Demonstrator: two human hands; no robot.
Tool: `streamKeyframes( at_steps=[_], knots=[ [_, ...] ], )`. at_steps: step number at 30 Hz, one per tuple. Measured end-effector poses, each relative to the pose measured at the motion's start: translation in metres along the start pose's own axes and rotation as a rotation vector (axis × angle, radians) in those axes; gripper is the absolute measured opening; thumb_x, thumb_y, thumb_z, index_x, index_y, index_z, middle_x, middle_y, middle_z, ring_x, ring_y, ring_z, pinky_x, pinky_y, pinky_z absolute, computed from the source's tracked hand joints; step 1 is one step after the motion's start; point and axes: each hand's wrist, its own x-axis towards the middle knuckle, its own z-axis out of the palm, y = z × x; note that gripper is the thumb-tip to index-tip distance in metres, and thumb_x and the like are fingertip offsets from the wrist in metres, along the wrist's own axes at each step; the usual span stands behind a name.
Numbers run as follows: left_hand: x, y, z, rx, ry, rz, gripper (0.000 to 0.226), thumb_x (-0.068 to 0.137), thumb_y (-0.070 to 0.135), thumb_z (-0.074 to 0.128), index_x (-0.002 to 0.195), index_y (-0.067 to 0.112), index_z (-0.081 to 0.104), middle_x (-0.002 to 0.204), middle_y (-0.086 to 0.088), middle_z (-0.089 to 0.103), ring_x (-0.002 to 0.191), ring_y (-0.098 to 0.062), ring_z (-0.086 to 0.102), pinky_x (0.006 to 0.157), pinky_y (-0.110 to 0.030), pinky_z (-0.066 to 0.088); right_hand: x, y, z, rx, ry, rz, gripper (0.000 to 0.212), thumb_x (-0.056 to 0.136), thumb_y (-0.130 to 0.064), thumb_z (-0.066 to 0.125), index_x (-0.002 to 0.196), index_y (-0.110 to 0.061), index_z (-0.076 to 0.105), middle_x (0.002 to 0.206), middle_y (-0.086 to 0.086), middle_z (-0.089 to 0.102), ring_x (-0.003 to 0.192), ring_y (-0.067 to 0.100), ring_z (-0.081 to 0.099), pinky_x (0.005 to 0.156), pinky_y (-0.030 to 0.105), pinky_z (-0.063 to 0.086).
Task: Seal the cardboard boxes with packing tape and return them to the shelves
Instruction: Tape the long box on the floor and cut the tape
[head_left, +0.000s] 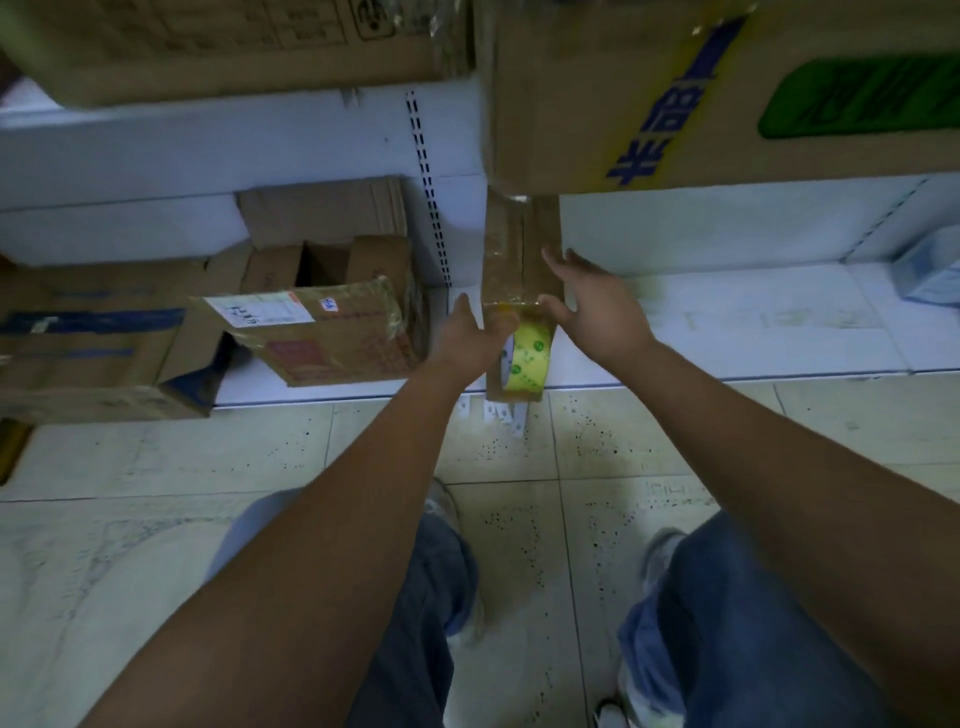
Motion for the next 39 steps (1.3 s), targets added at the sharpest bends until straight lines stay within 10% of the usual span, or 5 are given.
streamKeyframes(
  at_steps=[12, 18, 24, 34, 39],
  knots=[
    [-0.201, 0.115, -0.100, -0.119, 0.661, 0.612, 0.017, 0.096, 0.010, 0.050, 0.101, 0.023, 0.061, 0.102, 0.004, 0.063, 0.089, -0.007, 0.060, 0.082, -0.034, 0.052, -0.121, -0.184, -0.192, -0.173, 0.709, -0.815, 0.022, 0.097, -0.017, 0.055, 0.107, -0.011, 0.074, 0.095, 0.004, 0.072, 0.084, 0.019, 0.068, 0.066, 0.029, 0.054],
    [-0.241, 0.220, -0.124, 0.176, 0.647, 0.992, 0.037, 0.097, 0.012, 0.047, 0.133, 0.016, 0.056, 0.134, -0.003, 0.053, 0.124, -0.017, 0.047, 0.106, -0.030, 0.038, -0.061, -0.213, -0.299, -0.201, 0.785, -0.412, 0.035, 0.091, -0.011, 0.054, 0.125, -0.009, 0.063, 0.122, 0.009, 0.064, 0.113, 0.028, 0.058, 0.093, 0.037, 0.047],
    [-0.212, 0.243, -0.118, 0.395, 0.352, 0.833, 0.054, 0.104, 0.019, 0.044, 0.156, 0.016, 0.029, 0.165, 0.000, 0.018, 0.153, -0.014, 0.008, 0.119, -0.023, 0.006, 0.010, -0.181, -0.334, -0.344, 0.127, 0.085, 0.049, 0.102, -0.037, 0.047, 0.149, -0.023, 0.042, 0.134, 0.014, 0.059, 0.116, 0.034, 0.058, 0.087, 0.037, 0.050],
    [-0.200, 0.091, -0.104, -0.056, 0.658, 0.529, 0.033, 0.096, 0.002, 0.051, 0.128, 0.009, 0.058, 0.124, -0.003, 0.054, 0.114, -0.016, 0.051, 0.099, -0.032, 0.041, -0.131, -0.168, -0.258, -0.439, 0.825, -0.511, 0.049, 0.094, -0.021, 0.050, 0.141, -0.006, 0.047, 0.095, 0.013, 0.063, 0.069, 0.027, 0.057, 0.040, 0.033, 0.039],
    [-0.157, 0.001, -0.049, -0.068, 0.316, -0.037, 0.023, 0.101, 0.011, 0.048, 0.114, -0.002, 0.063, 0.114, -0.022, 0.063, 0.111, -0.039, 0.059, 0.086, -0.034, 0.042, -0.174, -0.073, -0.141, -0.528, 0.327, -0.493, 0.036, 0.094, -0.028, 0.055, 0.125, -0.012, 0.047, 0.089, 0.005, 0.061, 0.062, 0.022, 0.059, 0.038, 0.028, 0.036]
  ],
)
